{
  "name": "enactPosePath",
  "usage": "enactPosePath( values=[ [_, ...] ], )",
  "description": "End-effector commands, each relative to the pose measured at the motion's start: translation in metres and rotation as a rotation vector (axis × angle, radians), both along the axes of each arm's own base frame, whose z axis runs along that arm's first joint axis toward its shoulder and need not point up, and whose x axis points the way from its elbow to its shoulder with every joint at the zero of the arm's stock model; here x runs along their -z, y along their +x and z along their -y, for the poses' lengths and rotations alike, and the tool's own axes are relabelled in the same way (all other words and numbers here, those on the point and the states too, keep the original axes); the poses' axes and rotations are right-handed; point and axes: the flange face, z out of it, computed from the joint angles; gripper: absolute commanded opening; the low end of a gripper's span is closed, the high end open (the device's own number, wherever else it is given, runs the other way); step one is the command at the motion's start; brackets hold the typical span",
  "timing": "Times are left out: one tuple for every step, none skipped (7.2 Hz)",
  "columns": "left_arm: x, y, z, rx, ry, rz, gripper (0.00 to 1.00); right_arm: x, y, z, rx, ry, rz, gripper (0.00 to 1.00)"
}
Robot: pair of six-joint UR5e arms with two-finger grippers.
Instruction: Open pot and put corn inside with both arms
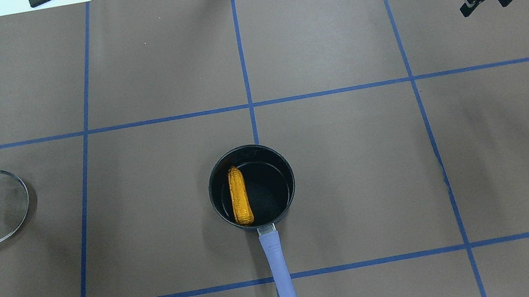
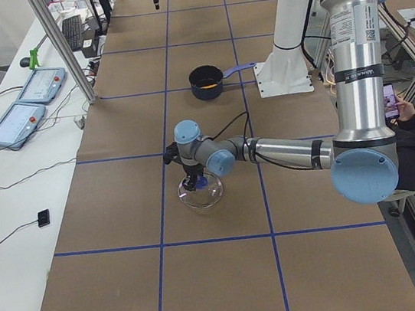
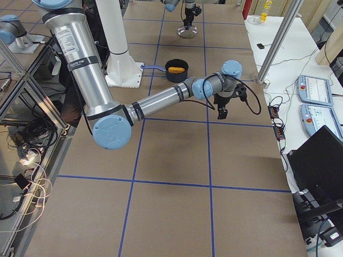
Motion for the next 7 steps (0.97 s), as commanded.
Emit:
enactPosePath(
  values=[
    [0.002,0.003,0.003,0.001,0.002,-0.003,0.71,0.000,0.000,0.001,0.000,0.001,-0.001,1.00],
    [0.002,0.003,0.003,0.000,0.002,-0.003,0.85,0.001,0.000,0.001,0.000,0.002,-0.001,1.00],
    [0.002,0.003,0.003,-0.001,0.003,-0.003,0.92,0.001,0.000,0.002,-0.001,0.003,-0.002,1.00],
    [0.003,0.003,0.003,0.000,0.003,-0.003,0.95,0.003,-0.001,0.003,-0.001,0.005,-0.001,1.00],
    [0.004,0.003,0.003,0.001,0.005,-0.005,0.98,0.003,0.000,0.003,-0.002,0.006,-0.002,1.00],
    [0.008,0.003,0.004,-0.001,0.014,-0.010,0.99,0.003,0.000,0.003,-0.002,0.006,-0.002,1.00],
    [0.016,0.000,0.010,0.009,0.023,-0.016,0.99,-0.001,0.001,0.001,-0.002,0.000,-0.003,1.00]
  ],
)
